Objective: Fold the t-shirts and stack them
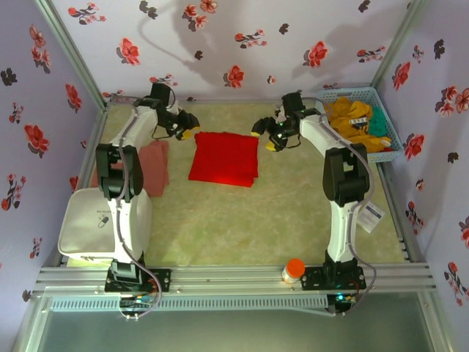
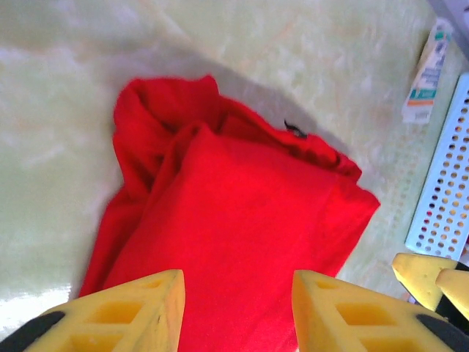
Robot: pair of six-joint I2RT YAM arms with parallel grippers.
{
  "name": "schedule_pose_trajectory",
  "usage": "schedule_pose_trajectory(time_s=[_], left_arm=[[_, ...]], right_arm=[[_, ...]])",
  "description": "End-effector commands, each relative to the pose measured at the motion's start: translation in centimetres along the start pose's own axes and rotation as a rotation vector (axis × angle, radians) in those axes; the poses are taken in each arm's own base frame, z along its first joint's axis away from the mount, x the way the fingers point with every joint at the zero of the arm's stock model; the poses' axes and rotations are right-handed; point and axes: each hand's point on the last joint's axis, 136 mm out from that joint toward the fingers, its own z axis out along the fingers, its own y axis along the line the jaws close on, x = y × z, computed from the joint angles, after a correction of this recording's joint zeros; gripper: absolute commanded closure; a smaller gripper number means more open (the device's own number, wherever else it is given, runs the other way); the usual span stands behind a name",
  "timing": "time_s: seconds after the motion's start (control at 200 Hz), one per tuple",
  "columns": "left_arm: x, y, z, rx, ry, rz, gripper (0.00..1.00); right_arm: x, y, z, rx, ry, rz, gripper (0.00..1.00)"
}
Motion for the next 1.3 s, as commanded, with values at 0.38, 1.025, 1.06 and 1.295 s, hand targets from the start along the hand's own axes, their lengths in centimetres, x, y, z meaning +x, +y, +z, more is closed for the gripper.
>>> schedule_pose_trajectory(time_s=[0.38, 1.025, 1.06, 1.295], left_arm=[[3.4, -2.1, 7.3, 0.106, 0.079, 0.000, 0.62], [1.9, 0.9, -1.4, -0.134, 0.053, 0.242, 0.57], [2.1, 1.3, -1.6, -0.143, 0.066, 0.260, 0.51], [2.8, 4.2, 0.7, -0.188, 0.131, 0.317, 0.32]], right_arm=[[3.8, 2.5, 6.2, -0.165, 0.028, 0.018, 0.27], [3.5, 2.3, 5.2, -0.138, 0.032, -0.064, 0.27], [3.4, 2.5, 4.7, -0.133, 0.027, -0.076, 0.27], [4.1, 2.4, 3.5, -0.099, 0.030, -0.112, 0.26]])
